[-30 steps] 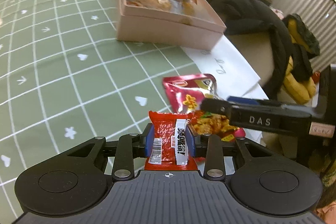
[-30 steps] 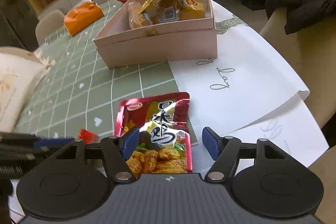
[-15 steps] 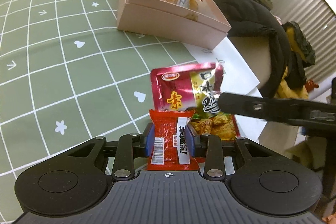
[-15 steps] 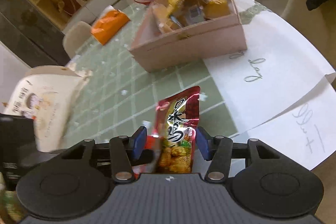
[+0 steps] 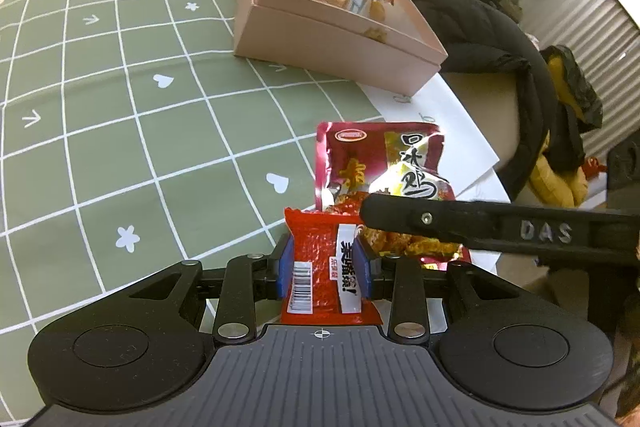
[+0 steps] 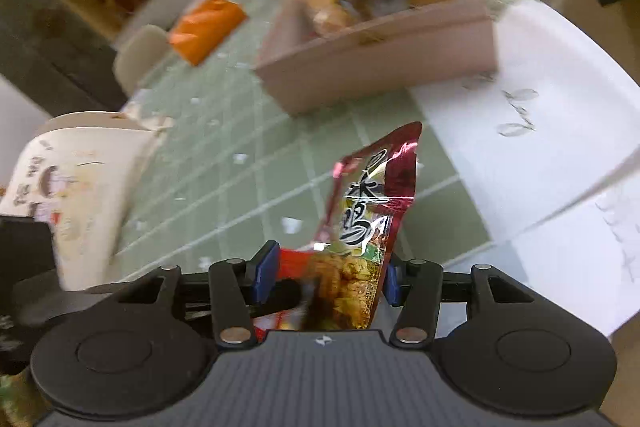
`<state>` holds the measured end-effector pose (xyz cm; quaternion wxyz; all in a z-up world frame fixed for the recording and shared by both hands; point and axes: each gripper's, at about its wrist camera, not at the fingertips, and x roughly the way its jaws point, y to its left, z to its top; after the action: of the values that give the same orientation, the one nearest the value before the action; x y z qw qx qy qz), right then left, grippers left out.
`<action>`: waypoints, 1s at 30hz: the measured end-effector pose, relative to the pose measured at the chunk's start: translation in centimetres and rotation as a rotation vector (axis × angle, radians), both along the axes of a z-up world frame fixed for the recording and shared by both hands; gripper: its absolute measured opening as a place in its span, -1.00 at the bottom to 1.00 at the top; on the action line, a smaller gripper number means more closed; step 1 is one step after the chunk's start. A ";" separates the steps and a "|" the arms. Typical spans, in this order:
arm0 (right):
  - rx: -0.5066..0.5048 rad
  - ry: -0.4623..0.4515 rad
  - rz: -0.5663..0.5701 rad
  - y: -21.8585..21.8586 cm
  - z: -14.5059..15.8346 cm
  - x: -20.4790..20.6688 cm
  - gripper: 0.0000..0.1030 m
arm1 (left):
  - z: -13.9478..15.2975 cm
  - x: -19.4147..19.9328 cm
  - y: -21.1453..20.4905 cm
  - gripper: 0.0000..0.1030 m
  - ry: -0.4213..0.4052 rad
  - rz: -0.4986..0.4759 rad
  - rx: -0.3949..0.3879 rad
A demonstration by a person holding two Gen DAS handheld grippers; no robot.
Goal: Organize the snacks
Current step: 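Lift both red packets and carry them toward the pink box with both tools, then open both tools over the pink box to drop the red packets inside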
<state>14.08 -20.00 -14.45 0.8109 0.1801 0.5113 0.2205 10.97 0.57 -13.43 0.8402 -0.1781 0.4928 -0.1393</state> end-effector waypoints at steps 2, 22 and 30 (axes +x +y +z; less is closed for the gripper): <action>0.016 0.019 -0.009 -0.5 -0.5 0.5 0.02 | -0.1 0.0 -0.2 -0.29 0.001 -0.010 0.010; -0.004 -0.110 -0.008 -2.5 4.2 -0.7 -0.69 | 3.8 -2.8 -2.4 -0.29 -0.140 -0.122 0.150; 0.018 -0.223 -0.062 -5.8 9.6 -1.1 -0.71 | 10.5 0.3 -1.1 -0.29 -0.319 -0.089 0.089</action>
<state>12.96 -25.79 -4.81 0.8675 0.1773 0.4102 0.2187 11.25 -0.57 -2.95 0.9078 -0.0943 0.3664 -0.1810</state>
